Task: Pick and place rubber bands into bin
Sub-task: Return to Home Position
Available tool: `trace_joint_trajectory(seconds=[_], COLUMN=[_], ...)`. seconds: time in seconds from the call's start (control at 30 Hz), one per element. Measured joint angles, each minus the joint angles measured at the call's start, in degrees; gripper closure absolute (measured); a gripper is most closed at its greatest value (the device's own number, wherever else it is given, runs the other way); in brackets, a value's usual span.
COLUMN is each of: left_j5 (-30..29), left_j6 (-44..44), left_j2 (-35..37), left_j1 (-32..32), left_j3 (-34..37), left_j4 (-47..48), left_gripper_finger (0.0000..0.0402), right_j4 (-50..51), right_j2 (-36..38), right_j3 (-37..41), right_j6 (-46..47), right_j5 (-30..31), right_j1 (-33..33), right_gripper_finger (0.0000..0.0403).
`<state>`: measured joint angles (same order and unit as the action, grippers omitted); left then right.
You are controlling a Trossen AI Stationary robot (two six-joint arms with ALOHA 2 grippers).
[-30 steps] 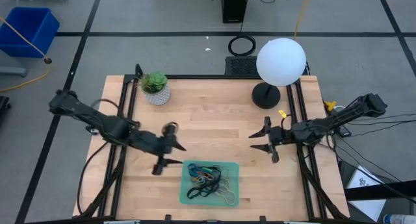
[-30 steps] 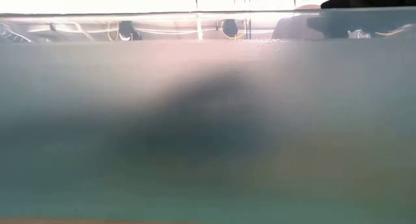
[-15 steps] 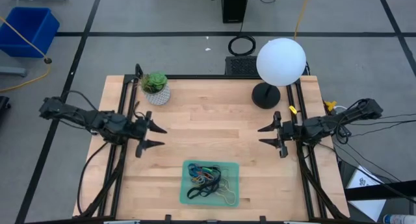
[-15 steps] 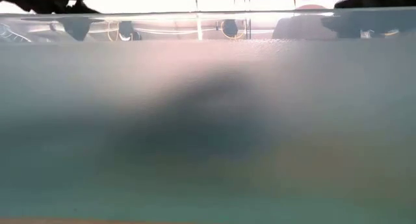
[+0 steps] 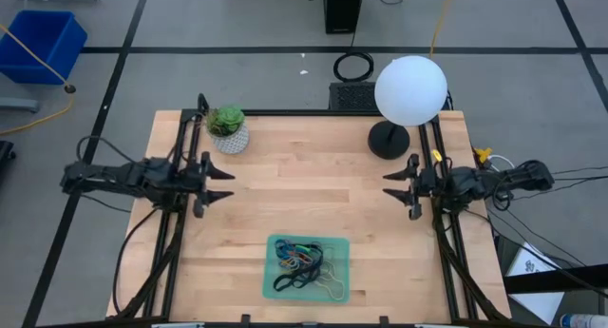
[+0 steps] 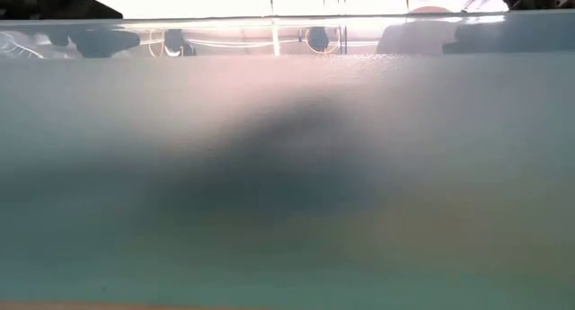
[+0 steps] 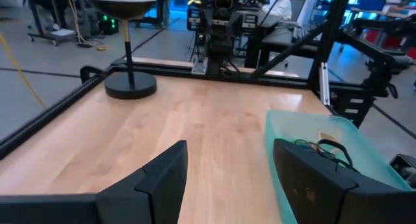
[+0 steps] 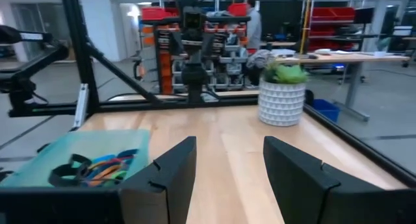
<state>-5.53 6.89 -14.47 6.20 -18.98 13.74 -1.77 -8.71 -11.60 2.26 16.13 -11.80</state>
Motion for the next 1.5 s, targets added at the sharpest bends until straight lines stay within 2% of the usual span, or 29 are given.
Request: trace_joint_trajectory(seconds=[0.27, 0.5, 0.6, 0.7, 0.77, 1.17, 1.5], left_j5=[1.43, 1.65, 4.13, 8.81, 9.75, 9.78, 9.56], left_j6=[-1.28, -2.12, -1.46, -1.21, -1.18, 0.63, 1.14], left_j2=[1.83, 2.26, 2.29, 2.06, 2.07, 2.07, 2.07], left_j1=[-4.53, -9.12, -10.93, -11.68, -11.76, -11.76, -11.76], left_j3=[0.00, 0.00, 0.00, 0.37, 1.68, 10.17, 17.08], left_j4=[1.94, 2.43, 2.05, -0.04, -2.50, -11.76, -19.92], left_gripper_finger=[0.0167, 0.0167, 0.0167, 0.0167, 0.0167, 0.0167, 0.0167], right_j4=[8.56, 9.65, 9.29, 9.34, 8.84, -1.70, -1.33], right_j2=[8.70, 8.62, 8.63, 8.61, 8.63, 8.63, 8.61], right_j3=[0.02, -0.09, 0.05, 0.93, 1.90, 8.11, 8.44], right_j6=[0.00, 0.51, 1.65, 2.49, 2.63, 3.04, 4.12], right_j5=[-6.54, -9.47, -12.04, -12.02, -12.01, -14.95, -14.96], right_j1=[7.86, 13.18, 14.53, 14.85, 14.85, 14.82, 14.82], right_gripper_finger=[0.0231, 0.0228, 0.0231, 0.0231, 0.0229, 0.0230, 0.0231])
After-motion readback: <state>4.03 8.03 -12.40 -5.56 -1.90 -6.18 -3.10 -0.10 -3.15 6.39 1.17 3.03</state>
